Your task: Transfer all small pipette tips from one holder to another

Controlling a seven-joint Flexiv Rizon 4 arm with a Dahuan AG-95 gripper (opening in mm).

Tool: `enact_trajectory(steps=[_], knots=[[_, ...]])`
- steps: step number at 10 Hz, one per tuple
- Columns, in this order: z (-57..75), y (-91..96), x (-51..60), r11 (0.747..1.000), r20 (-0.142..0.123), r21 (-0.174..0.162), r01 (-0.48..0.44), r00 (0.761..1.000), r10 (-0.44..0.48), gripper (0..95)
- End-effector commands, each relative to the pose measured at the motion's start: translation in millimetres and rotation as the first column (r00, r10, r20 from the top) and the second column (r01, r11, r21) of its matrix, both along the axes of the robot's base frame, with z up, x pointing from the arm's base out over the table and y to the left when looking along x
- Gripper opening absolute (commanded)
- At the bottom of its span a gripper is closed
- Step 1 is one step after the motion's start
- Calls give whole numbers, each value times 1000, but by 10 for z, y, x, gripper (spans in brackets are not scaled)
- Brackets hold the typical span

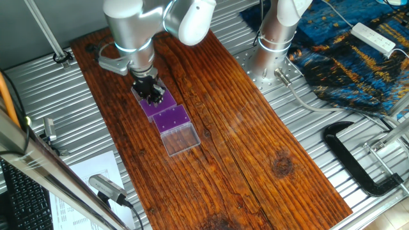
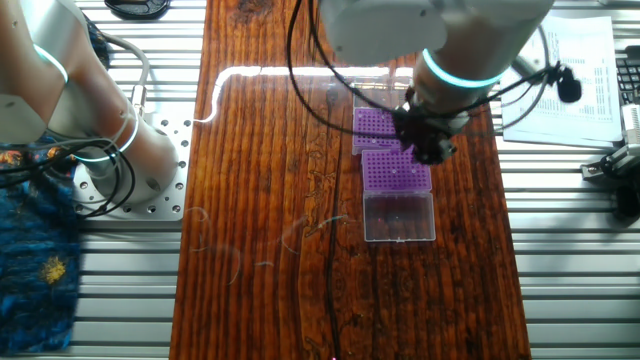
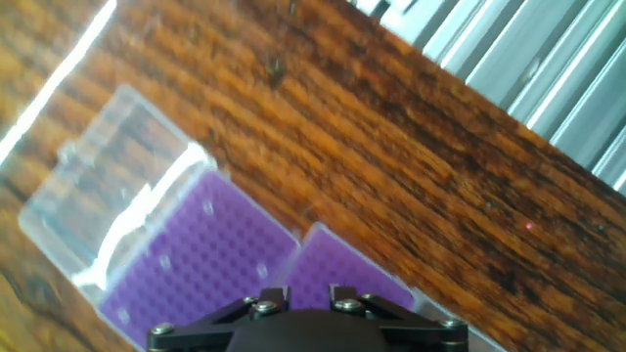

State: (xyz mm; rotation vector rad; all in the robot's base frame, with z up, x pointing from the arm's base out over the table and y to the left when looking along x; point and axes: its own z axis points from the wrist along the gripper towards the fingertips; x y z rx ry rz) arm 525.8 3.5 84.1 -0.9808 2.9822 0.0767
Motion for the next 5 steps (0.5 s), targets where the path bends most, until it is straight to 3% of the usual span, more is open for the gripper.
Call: enact_trajectory(steps=[1,5], knots=[[-18,152,94,1000,-2,-1,27,1000,-27,190],[-144,261,144,999,4,-8,36,999,-36,190]])
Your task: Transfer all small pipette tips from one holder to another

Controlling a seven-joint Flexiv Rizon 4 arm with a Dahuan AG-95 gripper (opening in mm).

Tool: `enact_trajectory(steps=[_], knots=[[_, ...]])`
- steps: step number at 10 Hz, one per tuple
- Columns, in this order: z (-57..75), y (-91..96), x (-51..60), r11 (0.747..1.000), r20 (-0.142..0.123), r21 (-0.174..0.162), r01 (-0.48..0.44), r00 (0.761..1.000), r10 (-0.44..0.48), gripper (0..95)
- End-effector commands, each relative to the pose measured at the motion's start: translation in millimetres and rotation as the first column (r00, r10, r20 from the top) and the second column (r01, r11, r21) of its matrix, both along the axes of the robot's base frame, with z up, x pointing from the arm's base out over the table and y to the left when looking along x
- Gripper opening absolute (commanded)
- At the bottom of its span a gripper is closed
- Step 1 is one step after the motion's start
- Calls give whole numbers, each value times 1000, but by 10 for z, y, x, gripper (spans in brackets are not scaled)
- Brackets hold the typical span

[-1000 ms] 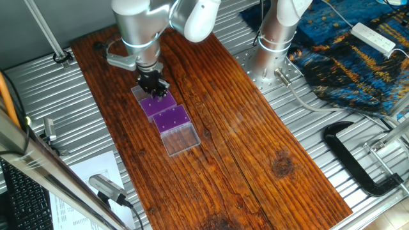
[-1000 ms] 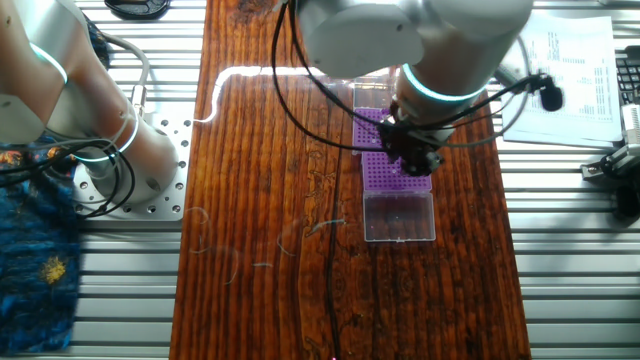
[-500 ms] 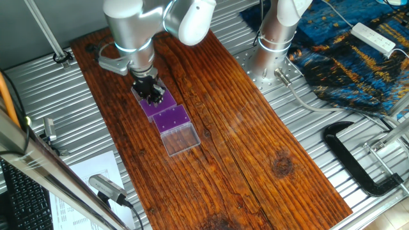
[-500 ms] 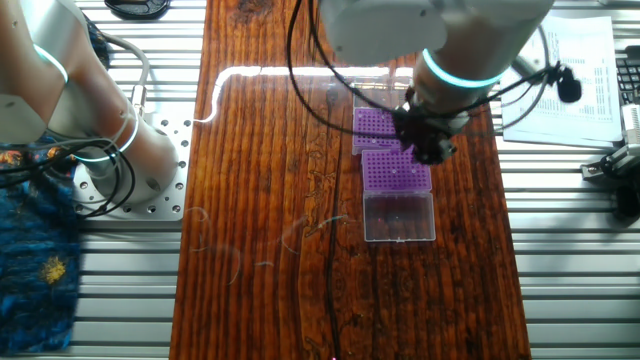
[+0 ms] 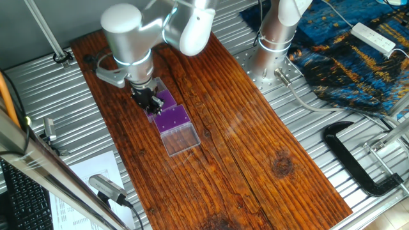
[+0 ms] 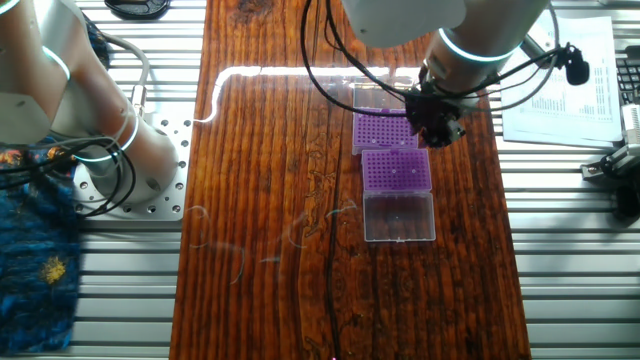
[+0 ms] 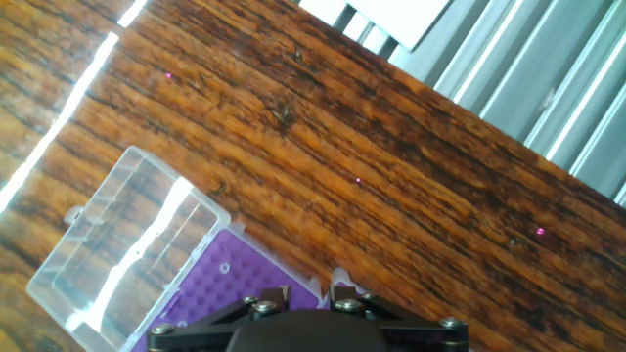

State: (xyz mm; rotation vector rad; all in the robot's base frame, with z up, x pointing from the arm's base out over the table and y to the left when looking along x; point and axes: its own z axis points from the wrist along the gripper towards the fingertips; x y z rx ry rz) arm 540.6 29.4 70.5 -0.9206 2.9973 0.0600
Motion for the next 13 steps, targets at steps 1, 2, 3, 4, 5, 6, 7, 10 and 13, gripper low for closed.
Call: enact_trajectory(steps=[1,2,3,4,5,6,7,10,13], knots=[[-26,-1,-15,1000,-4,0,-8,1000,8,190],[-45,3,-53,1000,-6,1,-17,1000,17,190],[-55,9,-77,1000,-7,1,-19,1000,19,190],[-68,21,-104,1000,-13,-1,-23,1000,23,190],[-83,35,-134,1000,-15,-1,-25,1000,25,190],[-98,41,-172,1000,-17,-8,-25,1000,25,190],[-103,38,-184,1000,-17,-13,-27,1000,26,190],[-109,34,-198,999,-18,-25,-32,999,32,190],[-120,27,-228,999,-19,-31,-29,999,28,0]])
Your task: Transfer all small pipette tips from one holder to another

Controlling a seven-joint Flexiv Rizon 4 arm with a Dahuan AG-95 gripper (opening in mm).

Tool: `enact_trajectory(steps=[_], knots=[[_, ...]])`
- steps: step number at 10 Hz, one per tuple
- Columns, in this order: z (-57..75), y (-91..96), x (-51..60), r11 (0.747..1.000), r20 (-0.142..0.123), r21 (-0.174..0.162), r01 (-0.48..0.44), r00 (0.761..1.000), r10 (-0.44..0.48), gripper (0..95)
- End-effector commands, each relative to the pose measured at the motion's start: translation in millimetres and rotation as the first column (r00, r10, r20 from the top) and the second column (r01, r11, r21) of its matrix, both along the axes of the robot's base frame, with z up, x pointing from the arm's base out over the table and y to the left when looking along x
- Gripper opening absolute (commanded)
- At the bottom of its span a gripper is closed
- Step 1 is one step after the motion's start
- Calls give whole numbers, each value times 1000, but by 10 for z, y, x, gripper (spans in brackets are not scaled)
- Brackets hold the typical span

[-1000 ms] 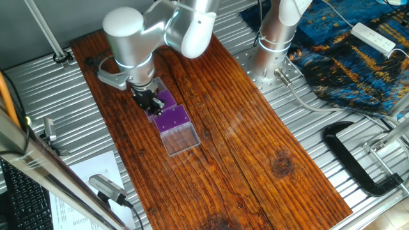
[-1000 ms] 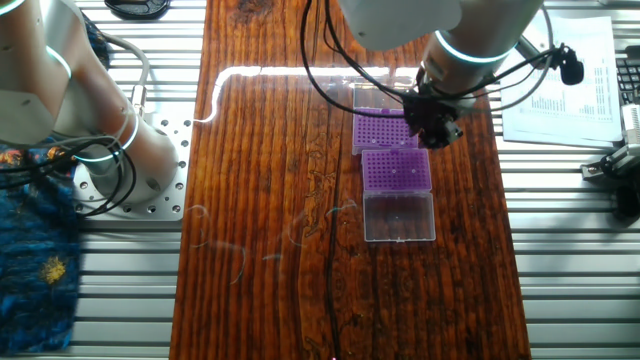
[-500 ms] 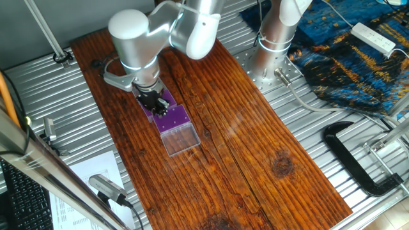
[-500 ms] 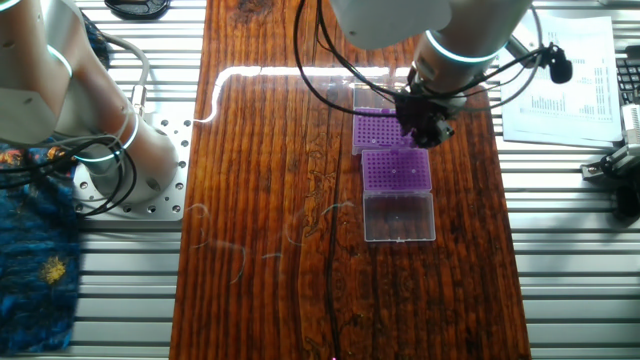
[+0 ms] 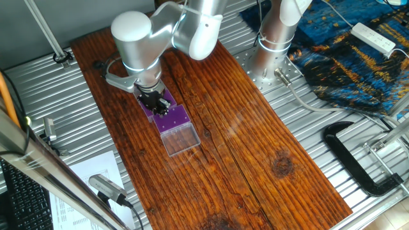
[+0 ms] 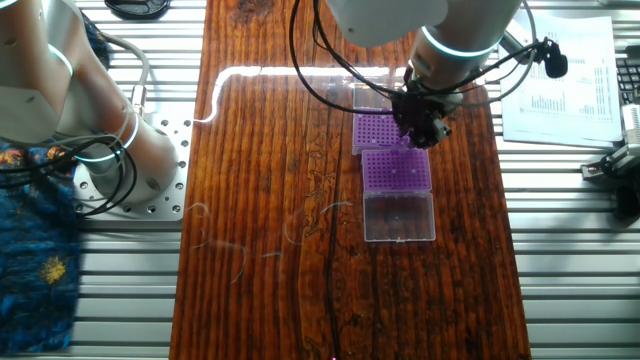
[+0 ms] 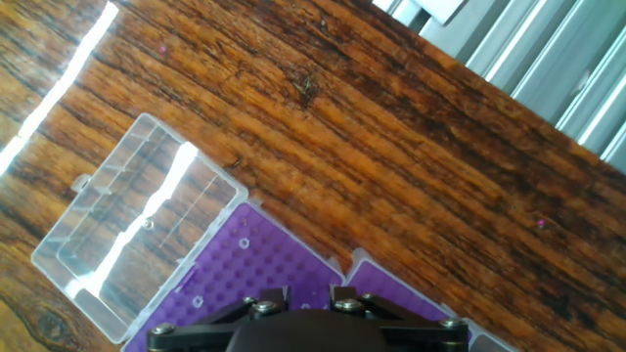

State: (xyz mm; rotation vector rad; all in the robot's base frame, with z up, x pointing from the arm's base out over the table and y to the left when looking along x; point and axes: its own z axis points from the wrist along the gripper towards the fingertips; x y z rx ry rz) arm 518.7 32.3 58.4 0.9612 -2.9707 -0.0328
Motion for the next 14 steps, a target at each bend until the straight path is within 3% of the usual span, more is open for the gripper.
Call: enact_trajectory(steps=[1,6,7,14], knots=[[-3,-3,-12,1000,0,-8,3,1000,-3,0],[-3,-7,-24,1000,1,-3,4,1000,-4,0],[1,-7,-23,1000,1,-4,-5,1000,5,190],[-24,-9,-35,1000,0,-6,-12,1000,12,190]])
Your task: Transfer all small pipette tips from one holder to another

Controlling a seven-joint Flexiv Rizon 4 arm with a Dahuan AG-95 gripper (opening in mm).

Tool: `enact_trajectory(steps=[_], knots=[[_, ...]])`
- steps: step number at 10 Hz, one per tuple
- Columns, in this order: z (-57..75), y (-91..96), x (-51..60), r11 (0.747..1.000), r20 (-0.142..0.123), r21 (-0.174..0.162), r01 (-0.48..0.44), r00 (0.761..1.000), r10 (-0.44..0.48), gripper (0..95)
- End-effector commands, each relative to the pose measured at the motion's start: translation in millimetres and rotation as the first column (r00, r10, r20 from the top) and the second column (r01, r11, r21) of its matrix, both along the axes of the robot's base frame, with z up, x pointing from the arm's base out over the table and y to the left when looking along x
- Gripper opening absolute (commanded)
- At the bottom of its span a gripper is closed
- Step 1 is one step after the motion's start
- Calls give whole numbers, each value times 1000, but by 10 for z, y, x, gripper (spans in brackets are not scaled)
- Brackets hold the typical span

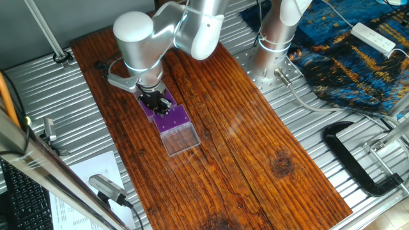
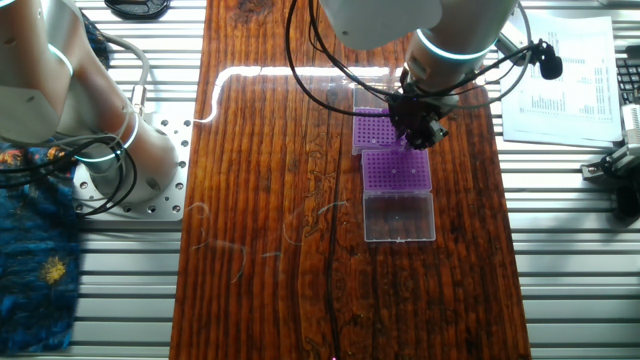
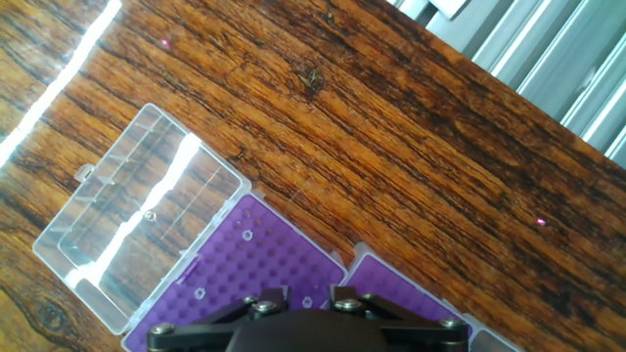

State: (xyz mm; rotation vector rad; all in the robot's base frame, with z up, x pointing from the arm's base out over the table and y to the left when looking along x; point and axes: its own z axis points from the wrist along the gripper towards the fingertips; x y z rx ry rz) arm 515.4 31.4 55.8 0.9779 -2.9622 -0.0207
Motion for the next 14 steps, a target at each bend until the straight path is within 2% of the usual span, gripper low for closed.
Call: enact_trajectory(steps=[1,2,3,8,9,14], knots=[[-1,1,-3,1000,0,3,1,1000,-1,190],[-4,1,-4,1000,0,2,1,1000,-1,190],[-9,1,-4,1000,0,2,1,1000,-1,0],[-15,1,-5,1000,-3,2,0,1000,0,0],[-16,1,-5,1000,-2,1,-1,1000,1,190],[-29,1,-6,1000,-2,2,-5,1000,5,190]])
